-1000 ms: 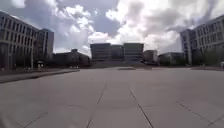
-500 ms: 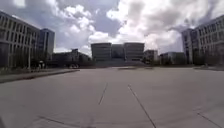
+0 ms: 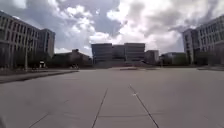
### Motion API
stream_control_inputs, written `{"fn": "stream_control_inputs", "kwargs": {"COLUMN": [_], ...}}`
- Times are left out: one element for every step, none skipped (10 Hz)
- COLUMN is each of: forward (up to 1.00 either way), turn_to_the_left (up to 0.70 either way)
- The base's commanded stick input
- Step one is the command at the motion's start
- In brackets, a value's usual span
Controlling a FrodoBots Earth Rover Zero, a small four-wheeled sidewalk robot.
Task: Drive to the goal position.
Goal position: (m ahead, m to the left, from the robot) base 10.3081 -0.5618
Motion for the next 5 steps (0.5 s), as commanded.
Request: {"fn": "stream_control_inputs", "kwargs": {"forward": [1.00,1.00,1.00,1.00,1.00], "turn_to_the_left": [0.00,-0.14,-0.12,0.00,0.00]}}
